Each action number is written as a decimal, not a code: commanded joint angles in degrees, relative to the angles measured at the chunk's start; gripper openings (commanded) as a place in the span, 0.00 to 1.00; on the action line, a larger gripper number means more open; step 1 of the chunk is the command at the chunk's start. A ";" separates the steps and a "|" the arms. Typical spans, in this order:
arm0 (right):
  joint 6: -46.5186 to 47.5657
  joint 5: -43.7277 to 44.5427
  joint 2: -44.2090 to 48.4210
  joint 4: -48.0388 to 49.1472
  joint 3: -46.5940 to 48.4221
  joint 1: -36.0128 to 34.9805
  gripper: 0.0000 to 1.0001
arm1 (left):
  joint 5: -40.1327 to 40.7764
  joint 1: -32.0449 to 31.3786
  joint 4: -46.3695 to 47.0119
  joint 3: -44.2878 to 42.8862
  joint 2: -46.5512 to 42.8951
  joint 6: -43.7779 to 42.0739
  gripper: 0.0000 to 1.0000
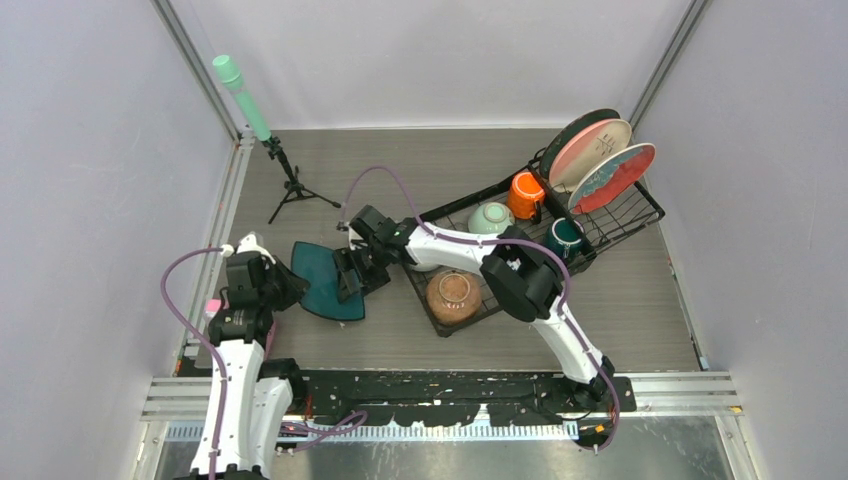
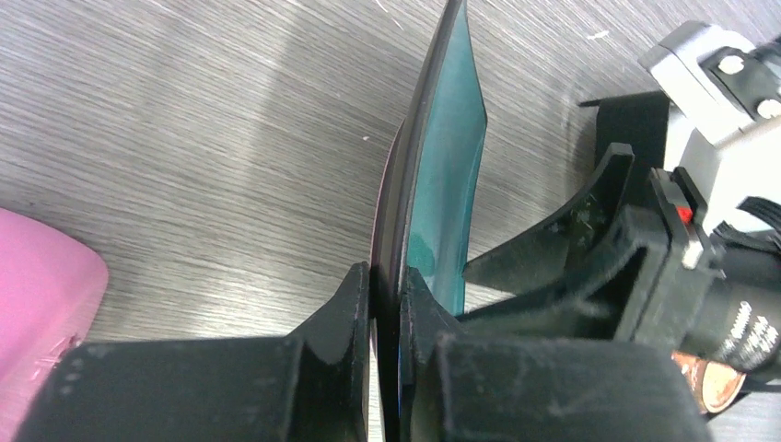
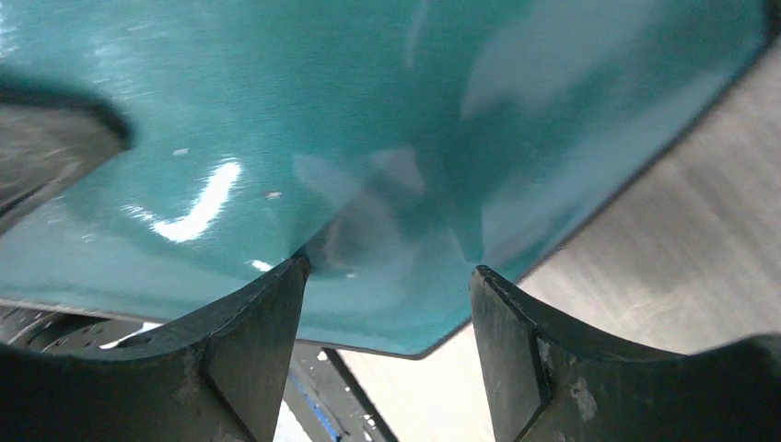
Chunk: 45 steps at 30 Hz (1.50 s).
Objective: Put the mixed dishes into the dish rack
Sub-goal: Pick up the plate at the center of the board, then move the dish rack to the center of the board.
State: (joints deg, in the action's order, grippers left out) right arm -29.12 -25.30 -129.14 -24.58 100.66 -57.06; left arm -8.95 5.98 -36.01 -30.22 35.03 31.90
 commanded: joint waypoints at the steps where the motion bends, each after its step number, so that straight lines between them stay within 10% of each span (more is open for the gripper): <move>1: 2.53 1.42 7.38 -1.30 0.40 -2.63 0.72 | -5.83 -0.79 6.25 -5.70 -0.28 1.18 0.00; 30: -10.68 47.43 37.25 -8.42 -8.75 4.00 0.76 | -4.34 -3.07 6.07 -16.72 -2.61 -10.67 0.00; 45: -6.98 19.56 29.44 -11.42 -11.94 8.83 0.79 | 3.22 -4.13 1.36 -26.14 -3.39 -14.14 0.00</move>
State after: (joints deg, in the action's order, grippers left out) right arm -37.76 0.08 -98.02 -35.38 86.80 -44.82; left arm -9.17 2.09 -39.86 -49.17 33.30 19.05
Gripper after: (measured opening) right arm 0.787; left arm 0.086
